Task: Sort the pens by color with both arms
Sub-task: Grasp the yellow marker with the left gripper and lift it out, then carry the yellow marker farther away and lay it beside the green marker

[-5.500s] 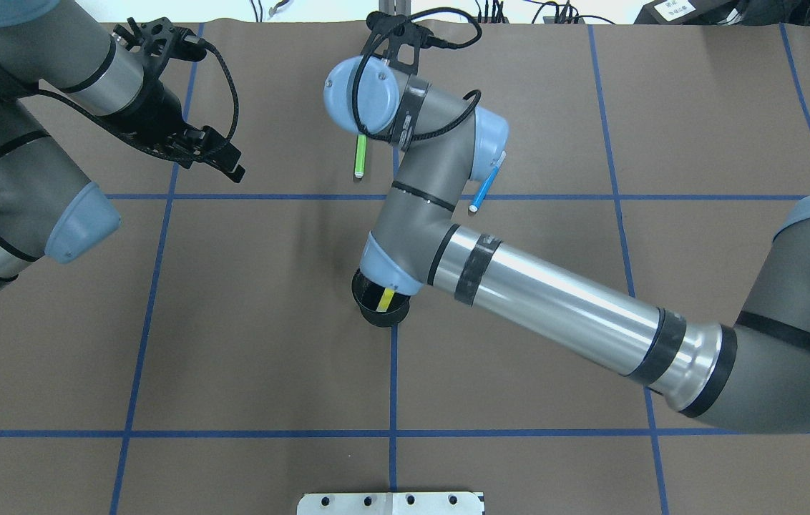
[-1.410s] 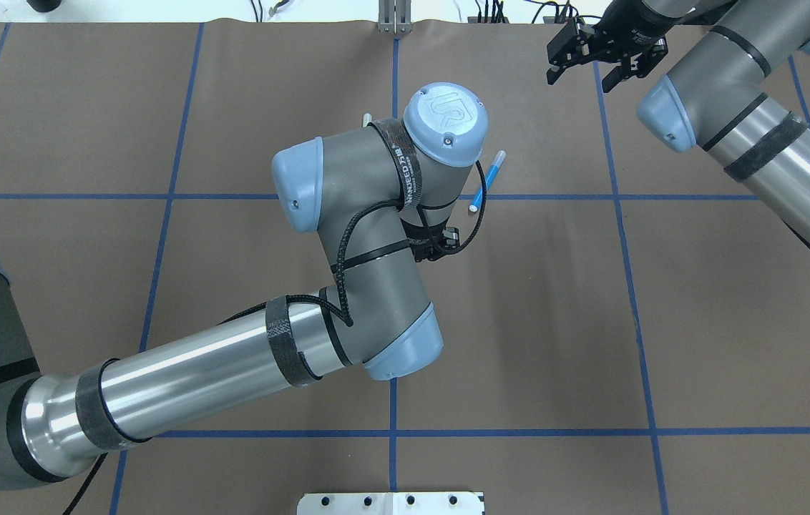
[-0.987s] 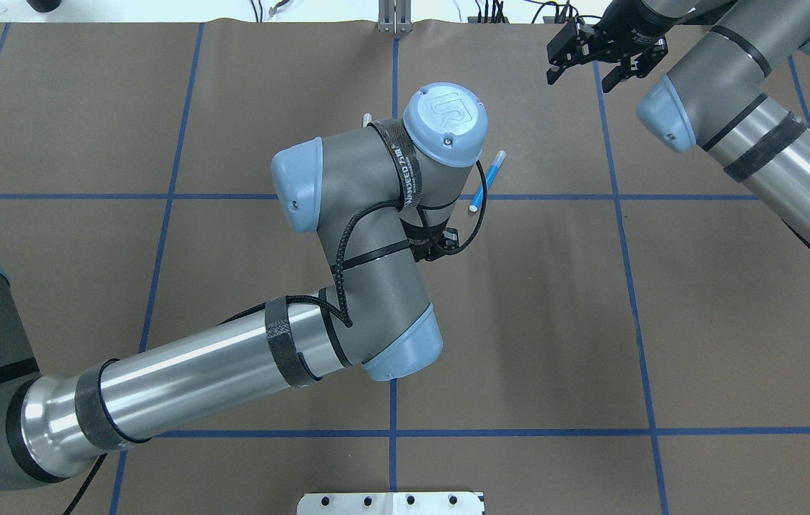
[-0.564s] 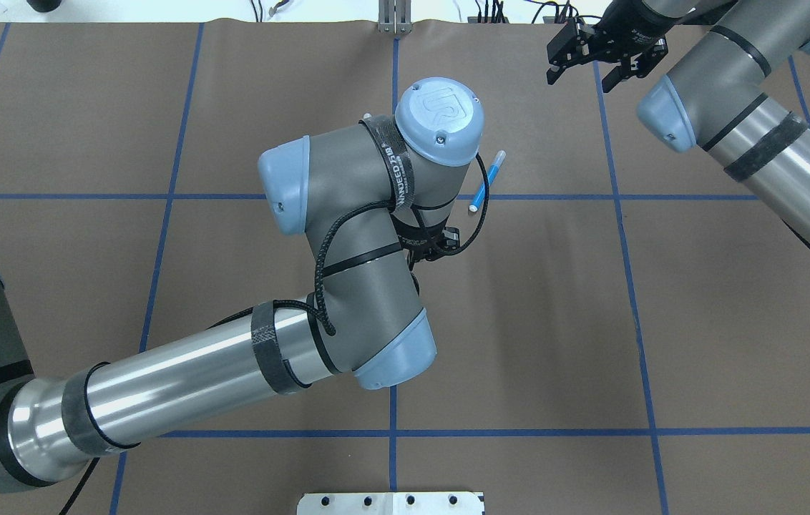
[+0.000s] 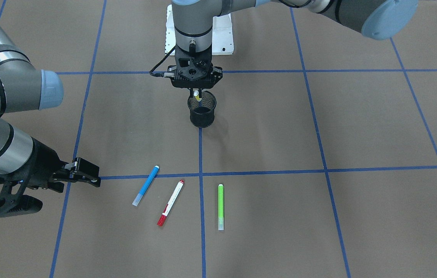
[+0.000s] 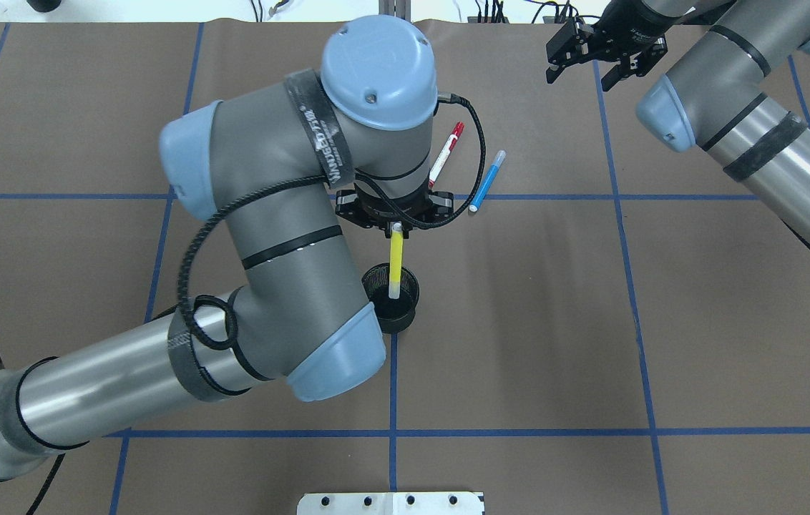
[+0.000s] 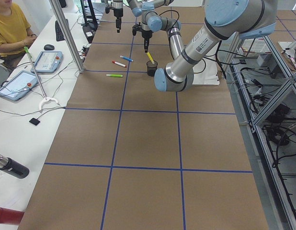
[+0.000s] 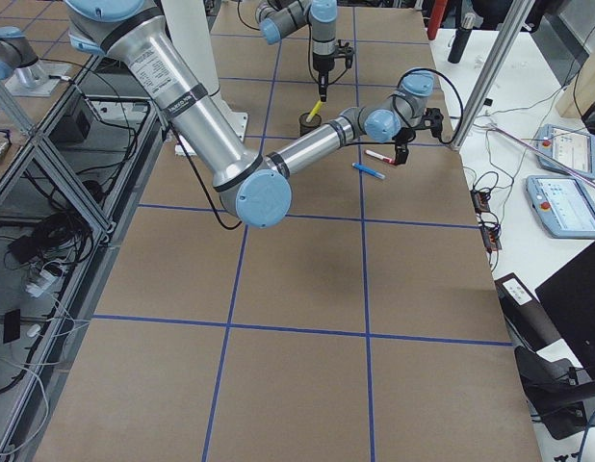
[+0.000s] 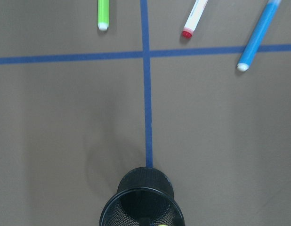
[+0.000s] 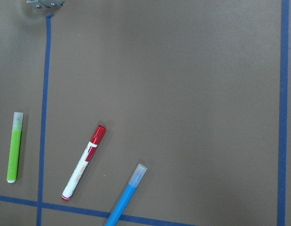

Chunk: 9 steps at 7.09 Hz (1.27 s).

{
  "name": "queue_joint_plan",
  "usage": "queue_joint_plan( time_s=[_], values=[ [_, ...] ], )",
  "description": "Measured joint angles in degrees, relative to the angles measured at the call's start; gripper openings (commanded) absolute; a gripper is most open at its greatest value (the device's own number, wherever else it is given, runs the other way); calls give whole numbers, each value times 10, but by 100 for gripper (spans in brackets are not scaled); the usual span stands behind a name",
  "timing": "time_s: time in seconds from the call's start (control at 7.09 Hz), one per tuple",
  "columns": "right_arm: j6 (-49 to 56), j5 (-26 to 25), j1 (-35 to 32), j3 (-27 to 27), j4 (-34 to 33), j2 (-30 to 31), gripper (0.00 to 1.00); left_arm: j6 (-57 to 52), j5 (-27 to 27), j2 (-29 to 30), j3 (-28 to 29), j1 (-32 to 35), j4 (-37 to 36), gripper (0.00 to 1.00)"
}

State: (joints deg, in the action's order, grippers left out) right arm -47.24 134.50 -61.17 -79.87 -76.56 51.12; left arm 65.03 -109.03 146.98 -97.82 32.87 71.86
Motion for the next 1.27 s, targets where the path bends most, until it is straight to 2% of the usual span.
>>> queue_joint_plan(
  time_s=[0.28, 0.71, 0.99, 1.27],
  values=[
    [0, -4, 1, 0, 0, 1, 99, 0, 0, -13, -42, 28, 44, 0],
    [-1, -5, 1, -3, 0, 1, 99, 6, 0, -65, -44, 83, 190, 0],
    [-1, -6, 1, -3, 0, 1, 99, 10, 24, -99, -14, 120, 307, 0],
    [-1, -6, 1, -3, 1, 0, 99, 31, 95, -113, 54, 130, 446, 0]
  ],
)
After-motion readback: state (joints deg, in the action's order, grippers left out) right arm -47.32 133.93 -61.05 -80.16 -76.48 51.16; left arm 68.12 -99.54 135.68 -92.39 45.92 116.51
